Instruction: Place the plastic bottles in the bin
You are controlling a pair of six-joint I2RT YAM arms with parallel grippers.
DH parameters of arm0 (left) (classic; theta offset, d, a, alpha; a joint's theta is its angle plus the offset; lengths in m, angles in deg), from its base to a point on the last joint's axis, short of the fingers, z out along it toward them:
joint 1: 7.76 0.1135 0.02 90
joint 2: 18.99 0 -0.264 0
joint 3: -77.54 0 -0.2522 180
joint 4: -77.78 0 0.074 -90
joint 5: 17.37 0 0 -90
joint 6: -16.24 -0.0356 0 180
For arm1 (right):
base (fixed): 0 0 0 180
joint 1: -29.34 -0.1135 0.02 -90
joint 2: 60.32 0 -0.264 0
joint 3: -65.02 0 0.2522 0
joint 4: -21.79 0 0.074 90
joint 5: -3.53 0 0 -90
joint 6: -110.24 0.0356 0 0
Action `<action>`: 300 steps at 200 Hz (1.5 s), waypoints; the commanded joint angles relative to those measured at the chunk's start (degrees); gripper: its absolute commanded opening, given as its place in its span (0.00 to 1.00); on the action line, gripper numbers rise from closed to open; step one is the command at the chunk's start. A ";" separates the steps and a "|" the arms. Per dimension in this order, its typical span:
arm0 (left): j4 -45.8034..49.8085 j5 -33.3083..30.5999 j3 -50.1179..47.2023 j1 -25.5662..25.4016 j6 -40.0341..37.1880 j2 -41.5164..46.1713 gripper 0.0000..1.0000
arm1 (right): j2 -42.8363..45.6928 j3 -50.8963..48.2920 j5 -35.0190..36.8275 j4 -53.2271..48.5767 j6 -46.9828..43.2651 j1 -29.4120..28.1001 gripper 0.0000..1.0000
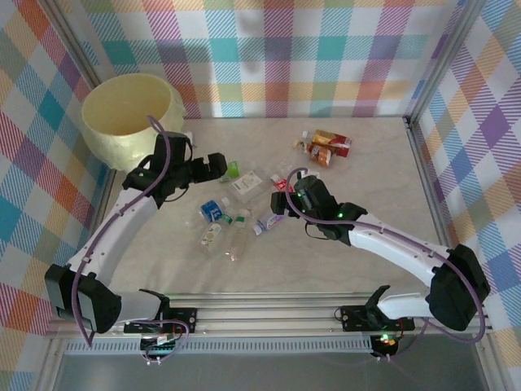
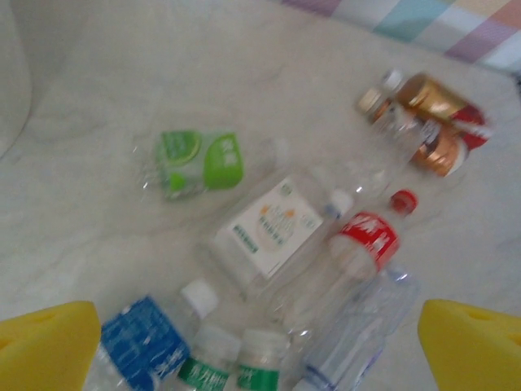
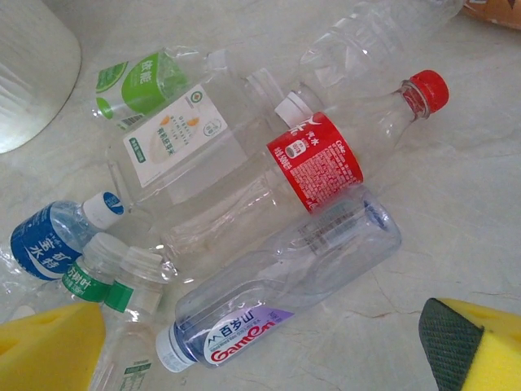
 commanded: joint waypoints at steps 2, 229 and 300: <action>6.58 -2.26 -1.50 -0.33 -3.36 1.55 1.00 | -0.16 1.60 -1.16 2.34 0.33 -0.44 1.00; 17.69 4.19 3.02 5.41 -16.59 -25.75 0.90 | 0.65 1.71 -1.27 0.46 -0.44 -0.40 1.00; 16.16 1.77 1.26 7.07 -11.79 -28.52 0.89 | 0.86 1.05 -1.17 0.49 0.36 -0.42 1.00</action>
